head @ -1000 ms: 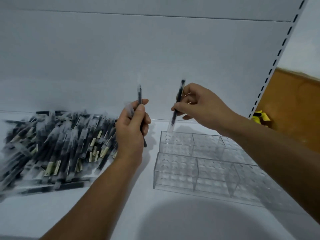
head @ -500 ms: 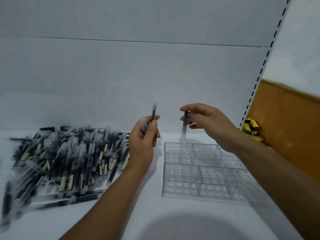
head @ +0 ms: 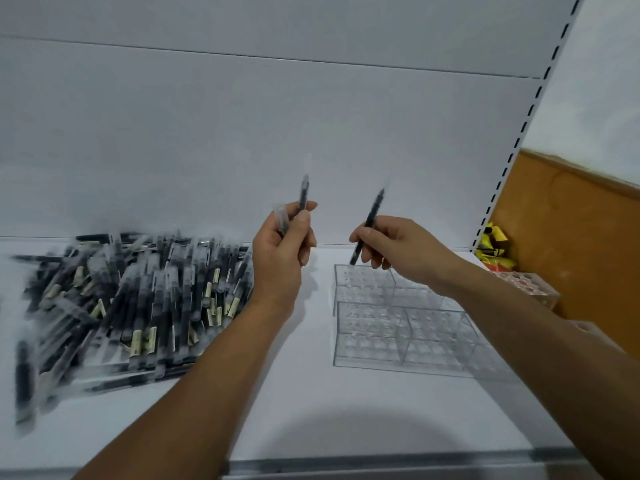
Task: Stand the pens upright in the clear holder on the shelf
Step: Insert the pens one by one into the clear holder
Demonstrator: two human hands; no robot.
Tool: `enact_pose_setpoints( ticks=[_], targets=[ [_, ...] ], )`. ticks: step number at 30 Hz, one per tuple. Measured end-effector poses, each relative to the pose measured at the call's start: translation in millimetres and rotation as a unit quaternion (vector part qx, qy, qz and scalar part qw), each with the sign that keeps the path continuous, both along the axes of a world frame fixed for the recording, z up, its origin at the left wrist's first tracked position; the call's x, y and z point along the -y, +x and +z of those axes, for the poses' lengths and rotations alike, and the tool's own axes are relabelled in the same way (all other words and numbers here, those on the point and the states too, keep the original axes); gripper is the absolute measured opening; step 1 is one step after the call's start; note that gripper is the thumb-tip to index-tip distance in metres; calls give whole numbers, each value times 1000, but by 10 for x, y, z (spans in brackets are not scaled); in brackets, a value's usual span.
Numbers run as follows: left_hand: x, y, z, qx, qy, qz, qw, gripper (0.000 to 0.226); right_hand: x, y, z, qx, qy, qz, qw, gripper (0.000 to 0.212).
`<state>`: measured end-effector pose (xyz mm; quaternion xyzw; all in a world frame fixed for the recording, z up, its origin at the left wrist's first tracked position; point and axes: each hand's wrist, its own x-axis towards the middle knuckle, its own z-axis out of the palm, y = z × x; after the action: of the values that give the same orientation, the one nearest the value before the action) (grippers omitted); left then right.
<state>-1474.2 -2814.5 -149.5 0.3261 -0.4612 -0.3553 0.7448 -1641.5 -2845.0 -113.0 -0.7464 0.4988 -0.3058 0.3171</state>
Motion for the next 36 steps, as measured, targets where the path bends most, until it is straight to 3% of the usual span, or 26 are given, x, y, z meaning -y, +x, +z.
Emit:
enact_pose_setpoints(
  ticks=[6,12,14,18,22,24,28,36],
  targets=[
    [25,-42,12,-6,9,-1,1000,16,4,43,20,-26,-5,3,1000,23],
    [16,-5,-15,16,15,-2,1000,16,29,96,-51,-183,-41,6,982,25],
    [14,-3,-24,17,18,-4,1000,17,42,75,-25,-174,-24,15,984,16],
    [20,-18,-14,22,18,-8,1000,17,100,18,-25,-177,27,23,984,25],
    [24,-43,-16,37,17,-9,999,17,133,11,-86,-238,18,52,970,31],
    [27,-39,-25,40,18,-8,999,16,145,-37,-43,-269,10,83,959,24],
    [30,-7,-26,36,23,-3,999,16,179,-242,98,-309,50,103,944,58],
    [55,9,-48,43,35,-1,998,16,365,-223,-15,-303,0,114,946,52]
  ],
)
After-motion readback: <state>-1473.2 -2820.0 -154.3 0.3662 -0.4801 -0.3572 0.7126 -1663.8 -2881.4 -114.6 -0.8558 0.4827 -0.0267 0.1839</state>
